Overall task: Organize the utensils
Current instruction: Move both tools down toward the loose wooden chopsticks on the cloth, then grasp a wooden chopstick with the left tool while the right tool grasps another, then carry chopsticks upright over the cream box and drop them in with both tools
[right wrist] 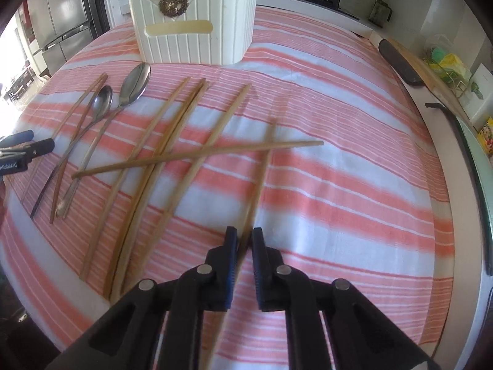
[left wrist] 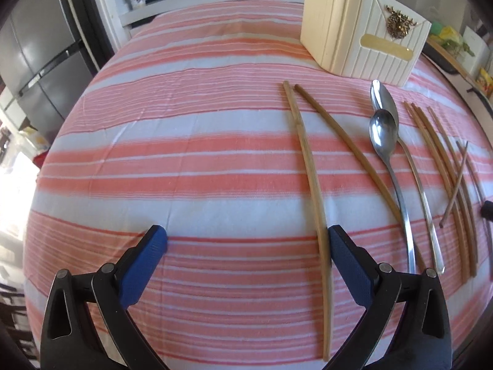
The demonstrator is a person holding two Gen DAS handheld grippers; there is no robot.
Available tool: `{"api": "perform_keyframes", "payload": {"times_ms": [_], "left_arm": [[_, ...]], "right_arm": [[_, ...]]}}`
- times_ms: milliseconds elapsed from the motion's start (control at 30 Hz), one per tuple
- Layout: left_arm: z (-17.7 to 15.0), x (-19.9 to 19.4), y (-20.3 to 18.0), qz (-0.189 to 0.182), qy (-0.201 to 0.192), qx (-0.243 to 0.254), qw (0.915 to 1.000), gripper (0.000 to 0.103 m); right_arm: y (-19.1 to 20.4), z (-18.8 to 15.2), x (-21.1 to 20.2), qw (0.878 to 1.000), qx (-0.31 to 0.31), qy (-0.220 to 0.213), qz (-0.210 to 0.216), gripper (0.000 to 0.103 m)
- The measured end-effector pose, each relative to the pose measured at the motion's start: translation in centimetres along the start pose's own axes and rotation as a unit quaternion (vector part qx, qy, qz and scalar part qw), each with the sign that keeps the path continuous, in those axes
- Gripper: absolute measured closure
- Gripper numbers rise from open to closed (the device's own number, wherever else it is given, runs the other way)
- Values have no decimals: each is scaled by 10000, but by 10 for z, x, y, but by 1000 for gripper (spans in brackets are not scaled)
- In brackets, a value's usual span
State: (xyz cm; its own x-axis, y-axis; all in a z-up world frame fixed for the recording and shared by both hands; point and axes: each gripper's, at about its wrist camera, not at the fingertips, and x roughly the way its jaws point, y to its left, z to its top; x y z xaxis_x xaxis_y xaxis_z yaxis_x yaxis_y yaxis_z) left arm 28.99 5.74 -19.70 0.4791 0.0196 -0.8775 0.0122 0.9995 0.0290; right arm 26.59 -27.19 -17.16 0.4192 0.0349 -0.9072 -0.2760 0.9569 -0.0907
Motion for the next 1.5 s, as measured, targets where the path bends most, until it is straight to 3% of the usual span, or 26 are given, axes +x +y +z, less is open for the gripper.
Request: {"api": "perform_keyframes", "payload": {"times_ms": [100, 200, 367, 467, 567, 633, 667, 700, 733, 900, 1067, 1300, 1500], "left_arm": [[-6, -6, 1, -134, 28, 177, 9998, 8], [-1, -4, -2, -168, 98, 443, 9988, 8], [29, 14, -3, -346, 189, 592, 9975, 8], [54, 25, -8, -500, 269, 584, 9967, 18], [74, 32, -16, -514, 237, 631, 9964, 37], [79, 33, -21, -465, 148, 704, 9963, 59], [80, 33, -23, -570, 126, 751, 9955, 74], [80, 32, -24, -710, 125, 761, 9945, 95], [79, 31, -25, -709, 124, 744, 9946, 98], [60, 5, -14, -787, -163, 595, 9950, 98], [59, -56, -2, -899, -860, 459, 9912, 98], [64, -138, 22, -1222, -1840, 169, 9752, 98], [59, -165, 27, -1329, -2197, 136, 9664, 98]], "right_arm": [[-6, -15, -9, 9997, 29, 215, 69, 95], [-9, -17, -10, 9991, 91, 389, 172, 95], [0, 9, 3, 9988, -119, 431, 188, 93], [-1, 34, 14, 9987, -30, 420, 292, 93], [-4, 52, 24, 9985, 28, 381, 380, 94], [-8, 60, 29, 9981, 130, 402, 450, 96], [-10, 61, 29, 9980, 143, 401, 475, 97], [-12, 61, 29, 9978, 161, 401, 504, 97], [-14, 59, 28, 9976, 192, 414, 530, 97], [-33, 36, 7, 9955, 469, 329, 756, 97], [-49, 25, -41, 9916, 786, -130, 1017, 97], [-45, 26, -131, 9834, 798, -1216, 1089, 97], [-33, 37, -174, 9729, 719, -1939, 1038, 97]]}}
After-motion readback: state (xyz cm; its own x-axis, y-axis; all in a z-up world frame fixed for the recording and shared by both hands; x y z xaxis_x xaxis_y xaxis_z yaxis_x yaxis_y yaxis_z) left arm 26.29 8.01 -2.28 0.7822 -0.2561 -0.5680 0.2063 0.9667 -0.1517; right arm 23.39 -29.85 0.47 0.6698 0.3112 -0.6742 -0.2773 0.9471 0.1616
